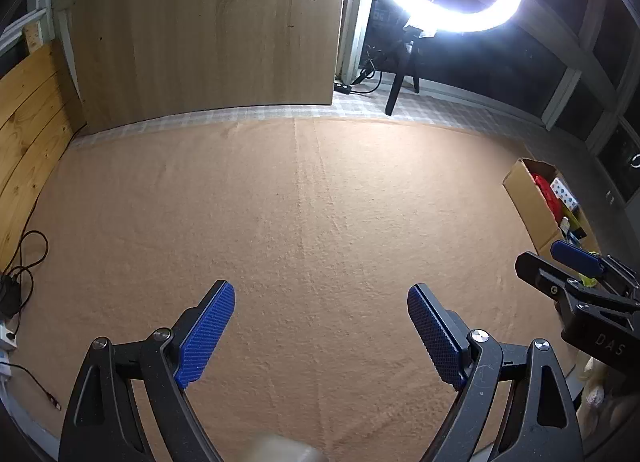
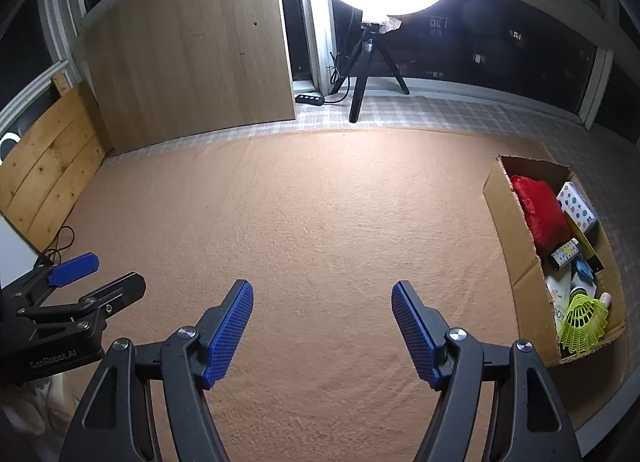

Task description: Organize objects

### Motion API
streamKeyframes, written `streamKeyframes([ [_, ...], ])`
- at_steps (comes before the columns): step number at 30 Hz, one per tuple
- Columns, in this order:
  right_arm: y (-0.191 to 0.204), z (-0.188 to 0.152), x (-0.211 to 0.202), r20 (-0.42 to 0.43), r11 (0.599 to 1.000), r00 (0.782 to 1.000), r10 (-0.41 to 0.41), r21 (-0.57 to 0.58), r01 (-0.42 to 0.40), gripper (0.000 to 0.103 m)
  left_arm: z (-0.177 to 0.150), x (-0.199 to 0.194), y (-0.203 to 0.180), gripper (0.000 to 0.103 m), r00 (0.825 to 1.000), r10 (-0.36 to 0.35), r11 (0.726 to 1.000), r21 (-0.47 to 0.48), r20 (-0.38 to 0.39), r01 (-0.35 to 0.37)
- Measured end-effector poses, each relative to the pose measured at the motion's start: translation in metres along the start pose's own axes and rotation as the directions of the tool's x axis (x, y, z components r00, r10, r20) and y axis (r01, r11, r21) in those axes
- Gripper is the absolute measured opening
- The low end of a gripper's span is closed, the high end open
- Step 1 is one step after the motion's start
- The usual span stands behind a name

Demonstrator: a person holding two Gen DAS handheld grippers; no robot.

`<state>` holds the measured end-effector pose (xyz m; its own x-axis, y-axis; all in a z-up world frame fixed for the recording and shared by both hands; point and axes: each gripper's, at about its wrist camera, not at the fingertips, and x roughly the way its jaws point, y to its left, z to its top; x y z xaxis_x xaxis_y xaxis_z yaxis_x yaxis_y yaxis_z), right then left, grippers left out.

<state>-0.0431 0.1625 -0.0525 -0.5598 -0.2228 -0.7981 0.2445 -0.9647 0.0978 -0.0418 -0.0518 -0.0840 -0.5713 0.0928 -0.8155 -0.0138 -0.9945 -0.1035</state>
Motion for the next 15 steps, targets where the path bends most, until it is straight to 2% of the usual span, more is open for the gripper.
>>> streamKeyframes([
  [15,0.0000,-0.0009,-0.0030,0.009,1.000,1.000,-0.024,-0.005,0.024,0.068,-0.0038,-0.0015,-0.0021,0.091,1.000,0.002,1.000,0.004,-0.001,-0.002],
])
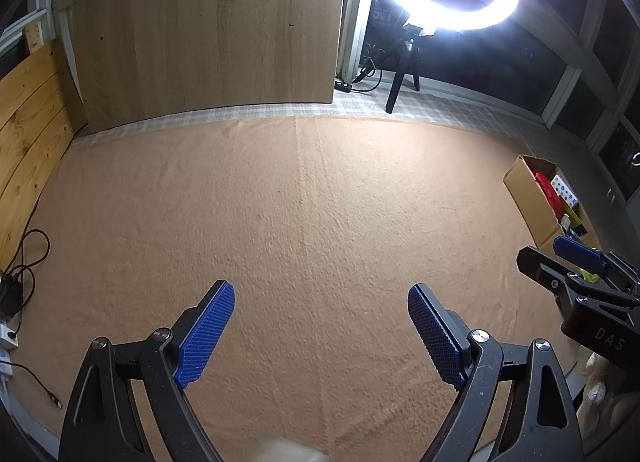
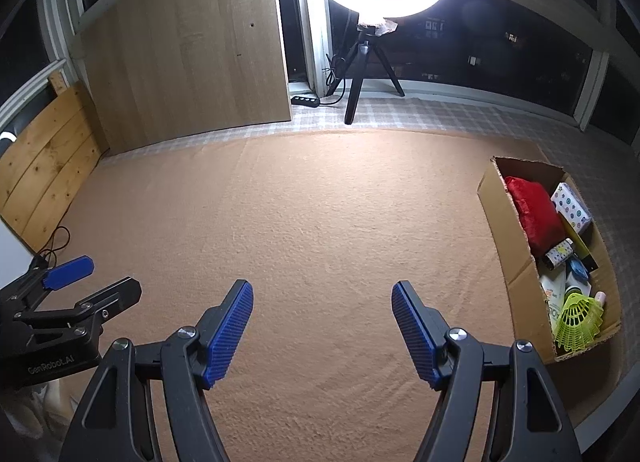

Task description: Organize objects

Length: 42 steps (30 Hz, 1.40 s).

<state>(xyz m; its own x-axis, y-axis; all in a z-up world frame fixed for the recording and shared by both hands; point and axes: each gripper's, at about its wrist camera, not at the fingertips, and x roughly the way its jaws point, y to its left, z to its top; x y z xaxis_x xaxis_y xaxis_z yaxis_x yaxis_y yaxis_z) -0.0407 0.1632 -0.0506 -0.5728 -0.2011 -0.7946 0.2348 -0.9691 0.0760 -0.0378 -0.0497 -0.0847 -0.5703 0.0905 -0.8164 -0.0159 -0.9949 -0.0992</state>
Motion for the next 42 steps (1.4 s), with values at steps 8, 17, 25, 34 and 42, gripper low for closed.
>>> streamKeyframes([
  [8,-0.004,-0.002,-0.007,0.017,0.999,0.999,-0.048,0.004,0.048,0.068,-0.001,-0.003,-0.006,0.091,1.000,-0.005,1.000,0.012,0.006,0.005],
  [17,-0.011,-0.008,-0.011,0.022,0.995,0.995,-0.095,0.021,0.095,0.068,-0.007,-0.004,-0.012,0.091,1.000,-0.007,1.000,0.026,0.001,0.007],
  [25,-0.012,-0.011,-0.013,0.021,0.995,0.995,-0.102,0.021,0.101,0.068,-0.008,-0.004,-0.014,0.091,1.000,-0.008,0.999,0.031,0.001,0.008],
  [34,-0.012,-0.012,-0.010,0.010,0.995,0.995,-0.098,0.019,0.098,0.068,-0.008,0.000,-0.013,0.092,1.000,-0.008,0.999,0.032,-0.005,0.008],
  [42,-0.011,-0.012,-0.005,-0.001,0.995,0.995,-0.097,0.010,0.097,0.068,-0.008,0.004,-0.009,0.094,1.000,-0.006,1.000,0.025,-0.013,0.006],
])
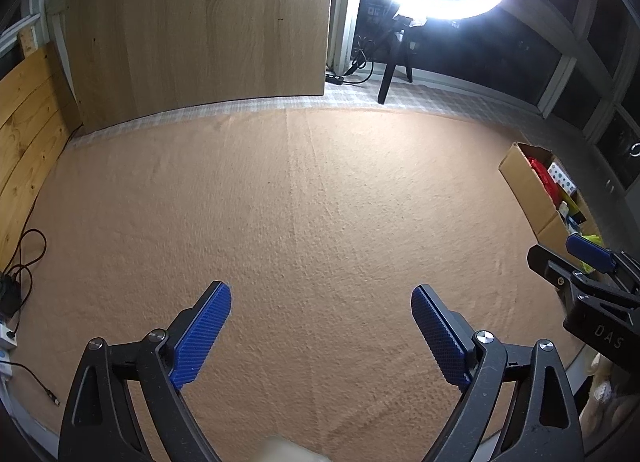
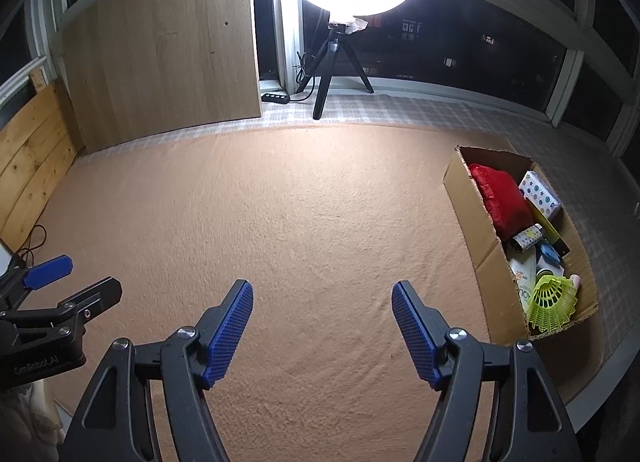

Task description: Organize objects

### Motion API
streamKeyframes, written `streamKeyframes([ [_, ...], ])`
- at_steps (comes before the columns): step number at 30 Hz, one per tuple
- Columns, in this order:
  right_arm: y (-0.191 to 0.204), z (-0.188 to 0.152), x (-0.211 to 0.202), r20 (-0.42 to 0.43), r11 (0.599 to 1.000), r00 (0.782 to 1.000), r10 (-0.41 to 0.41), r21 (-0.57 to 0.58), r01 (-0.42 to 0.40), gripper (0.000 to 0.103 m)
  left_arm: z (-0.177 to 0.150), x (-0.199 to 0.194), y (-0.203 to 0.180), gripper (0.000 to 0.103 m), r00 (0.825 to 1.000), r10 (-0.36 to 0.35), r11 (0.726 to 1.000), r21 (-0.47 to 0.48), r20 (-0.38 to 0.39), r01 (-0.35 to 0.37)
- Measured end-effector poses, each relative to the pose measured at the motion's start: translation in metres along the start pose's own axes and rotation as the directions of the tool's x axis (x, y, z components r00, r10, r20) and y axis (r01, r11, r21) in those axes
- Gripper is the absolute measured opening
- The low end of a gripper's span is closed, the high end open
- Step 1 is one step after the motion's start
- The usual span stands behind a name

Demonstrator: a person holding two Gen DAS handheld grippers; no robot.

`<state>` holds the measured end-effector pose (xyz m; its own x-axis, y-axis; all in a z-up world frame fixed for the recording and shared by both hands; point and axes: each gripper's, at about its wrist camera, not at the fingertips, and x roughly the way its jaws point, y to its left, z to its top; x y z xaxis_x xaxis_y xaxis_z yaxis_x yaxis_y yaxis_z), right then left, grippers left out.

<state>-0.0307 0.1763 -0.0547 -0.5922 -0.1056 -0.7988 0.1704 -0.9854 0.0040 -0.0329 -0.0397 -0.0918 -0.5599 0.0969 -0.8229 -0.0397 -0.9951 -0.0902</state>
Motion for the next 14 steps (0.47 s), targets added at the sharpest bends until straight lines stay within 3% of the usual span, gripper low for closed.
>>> streamKeyframes([
  [14,0.004,-0.001,0.017,-0.033,1.000,0.999,0.013,-0.007,-0.013,0.070,-0.002,0.018,0.009,0.097,0.999,0.014,1.000,-0.017,-0.028,-0.015],
])
